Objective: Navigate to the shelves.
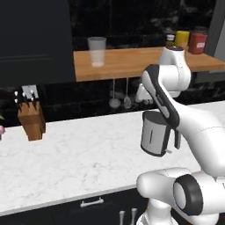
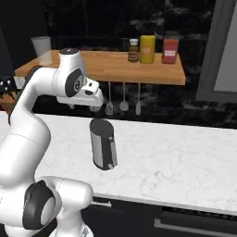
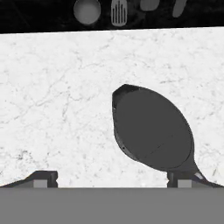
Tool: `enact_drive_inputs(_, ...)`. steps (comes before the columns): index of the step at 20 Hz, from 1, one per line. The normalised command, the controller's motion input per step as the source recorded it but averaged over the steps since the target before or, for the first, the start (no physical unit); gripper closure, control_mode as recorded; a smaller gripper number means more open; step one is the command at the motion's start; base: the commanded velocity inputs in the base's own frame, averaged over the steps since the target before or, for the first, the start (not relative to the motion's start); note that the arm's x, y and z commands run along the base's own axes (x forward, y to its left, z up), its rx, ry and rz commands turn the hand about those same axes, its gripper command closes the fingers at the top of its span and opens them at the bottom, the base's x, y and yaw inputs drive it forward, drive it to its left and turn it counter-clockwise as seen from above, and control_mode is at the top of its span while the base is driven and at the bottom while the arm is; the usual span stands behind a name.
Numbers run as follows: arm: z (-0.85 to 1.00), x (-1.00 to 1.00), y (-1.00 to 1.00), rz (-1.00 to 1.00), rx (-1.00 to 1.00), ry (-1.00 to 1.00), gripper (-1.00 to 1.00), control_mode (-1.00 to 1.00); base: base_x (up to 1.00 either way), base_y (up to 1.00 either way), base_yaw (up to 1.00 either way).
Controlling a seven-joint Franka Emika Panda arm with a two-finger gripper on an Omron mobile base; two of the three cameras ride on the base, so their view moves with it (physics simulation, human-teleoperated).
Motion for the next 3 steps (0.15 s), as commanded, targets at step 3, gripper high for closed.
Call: enact_drive_inputs(3, 0.00, 0.00, 0.00, 0.00, 0.00, 0.00, -1.00, 1.00, 0.93, 0.45, 0.00)
